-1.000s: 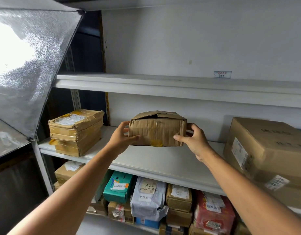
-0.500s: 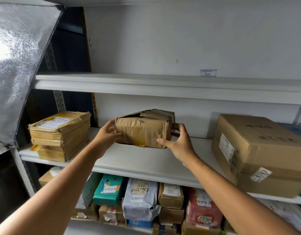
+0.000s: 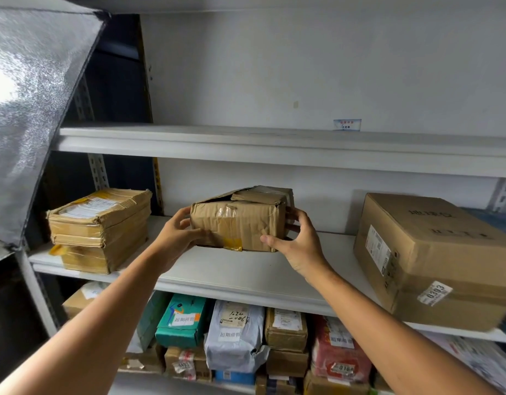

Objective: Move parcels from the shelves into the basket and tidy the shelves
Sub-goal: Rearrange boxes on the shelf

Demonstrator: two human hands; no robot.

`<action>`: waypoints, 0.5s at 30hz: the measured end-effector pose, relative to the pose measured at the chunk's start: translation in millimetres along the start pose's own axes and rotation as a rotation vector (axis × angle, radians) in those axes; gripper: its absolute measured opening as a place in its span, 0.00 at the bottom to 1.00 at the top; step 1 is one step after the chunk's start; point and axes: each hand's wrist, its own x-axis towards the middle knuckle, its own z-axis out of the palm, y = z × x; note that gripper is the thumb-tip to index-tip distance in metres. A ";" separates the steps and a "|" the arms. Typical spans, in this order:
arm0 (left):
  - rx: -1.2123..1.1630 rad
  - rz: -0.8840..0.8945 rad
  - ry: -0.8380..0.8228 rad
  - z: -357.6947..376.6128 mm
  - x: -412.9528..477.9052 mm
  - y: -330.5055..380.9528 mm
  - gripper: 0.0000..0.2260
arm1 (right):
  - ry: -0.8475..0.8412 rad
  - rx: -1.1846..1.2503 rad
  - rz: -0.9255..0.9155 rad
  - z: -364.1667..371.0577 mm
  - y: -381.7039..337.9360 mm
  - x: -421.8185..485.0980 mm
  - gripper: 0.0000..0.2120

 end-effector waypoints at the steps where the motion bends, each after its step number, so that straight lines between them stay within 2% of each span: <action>1: -0.002 0.002 0.000 0.0 0.2 -0.9 0.29 | -0.001 -0.007 0.008 -0.7 0.4 -0.2 0.33; 8: 0.037 0.024 0.029 12.7 1.3 -7.0 0.31 | 0.010 -0.038 0.061 -14.5 9.0 0.3 0.29; 15: 0.115 0.070 0.020 63.0 1.5 -22.7 0.30 | -0.003 -0.051 0.192 -49.5 38.6 -3.3 0.26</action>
